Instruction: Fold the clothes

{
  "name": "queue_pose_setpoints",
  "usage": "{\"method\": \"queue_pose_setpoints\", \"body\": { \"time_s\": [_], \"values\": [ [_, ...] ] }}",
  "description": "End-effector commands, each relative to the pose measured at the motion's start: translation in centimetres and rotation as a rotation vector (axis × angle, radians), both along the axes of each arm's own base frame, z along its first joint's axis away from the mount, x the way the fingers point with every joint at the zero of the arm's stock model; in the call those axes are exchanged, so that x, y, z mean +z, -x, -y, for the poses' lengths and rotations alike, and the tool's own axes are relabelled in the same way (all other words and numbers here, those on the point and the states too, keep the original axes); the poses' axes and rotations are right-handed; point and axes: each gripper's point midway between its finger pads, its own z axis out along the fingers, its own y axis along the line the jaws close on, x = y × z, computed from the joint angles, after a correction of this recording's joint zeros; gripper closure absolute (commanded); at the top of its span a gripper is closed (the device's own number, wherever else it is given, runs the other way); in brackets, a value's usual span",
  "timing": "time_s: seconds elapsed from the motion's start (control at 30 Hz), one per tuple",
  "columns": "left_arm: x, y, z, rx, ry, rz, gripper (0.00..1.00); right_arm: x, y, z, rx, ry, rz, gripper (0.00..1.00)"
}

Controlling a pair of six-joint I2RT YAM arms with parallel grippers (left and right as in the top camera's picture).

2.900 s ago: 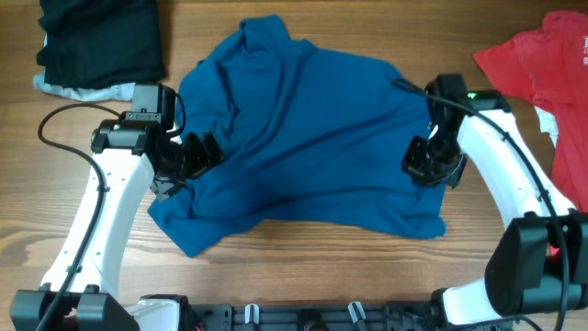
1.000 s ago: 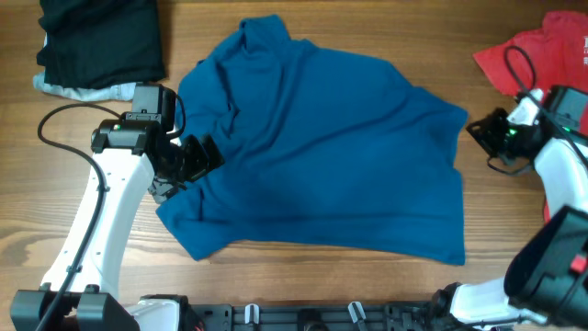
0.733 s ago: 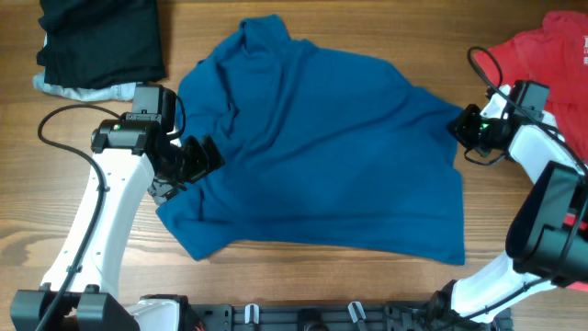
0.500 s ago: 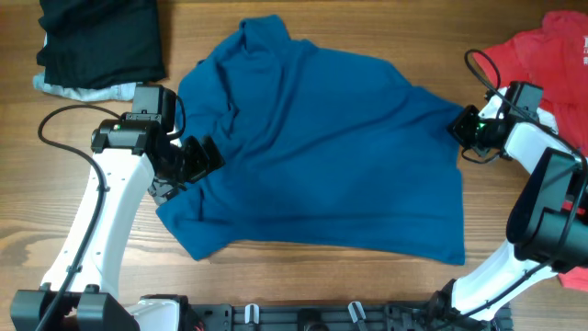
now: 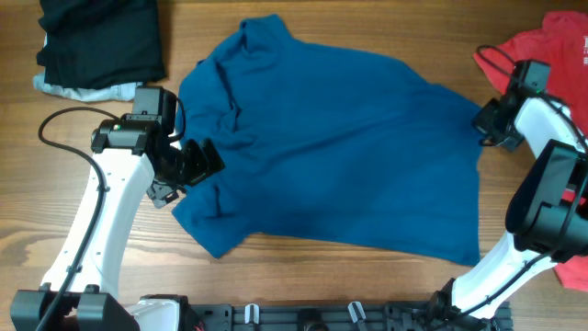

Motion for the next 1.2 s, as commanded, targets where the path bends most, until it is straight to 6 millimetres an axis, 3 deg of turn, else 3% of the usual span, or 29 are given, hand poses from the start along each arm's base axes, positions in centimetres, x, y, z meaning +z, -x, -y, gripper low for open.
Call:
{"method": "queue_pose_setpoints", "body": {
  "time_s": [0.0,0.07,0.13,0.17,0.23,0.3,0.4,0.73,0.97,1.1,1.17],
  "values": [
    [-0.1,-0.3,0.4,-0.042,0.009,0.011,0.0,4.6,-0.3,3.8,-0.16,0.088,-0.005,0.96],
    [-0.1,-0.3,0.7,-0.088,0.005,0.021,0.0,7.6,0.2,4.2,-0.174,0.047,-0.025,0.96],
    [0.0,-0.5,1.2,-0.127,0.005,0.036,0.0,9.4,-0.1,2.9,-0.132,-0.019,-0.003,0.96],
    [0.0,-0.7,1.7,-0.149,0.004,0.05,0.0,10.4,-0.8,1.1,-0.034,-0.091,0.038,0.96],
    [0.1,-1.2,3.3,-0.204,0.008,0.087,0.0,12.8,-2.6,-4.8,0.251,-0.294,0.158,0.96],
    [0.2,-1.4,4.5,-0.244,0.012,0.11,0.03,13.4,-3.6,-6.9,0.352,-0.321,0.196,0.96],
    [0.3,-1.1,5.6,-0.278,0.015,0.11,0.02,10.4,-5.1,-7.4,0.374,-0.249,0.149,0.96],
    [0.0,0.0,5.5,-0.282,0.01,0.064,0.0,0.3,-7.9,-6.7,0.359,-0.281,0.076,0.96],
    [0.0,0.1,5.5,-0.282,0.01,0.061,0.0,-5.4,-6.0,-3.9,0.276,-0.191,-0.08,0.96],
    [0.0,0.2,5.4,-0.283,0.009,0.056,0.0,-7.4,-4.3,-1.2,0.201,-0.129,-0.155,0.96],
    [0.0,0.3,5.4,-0.283,0.009,0.054,0.0,-7.4,-3.4,0.7,0.156,-0.106,-0.173,0.96]
  ]
}}
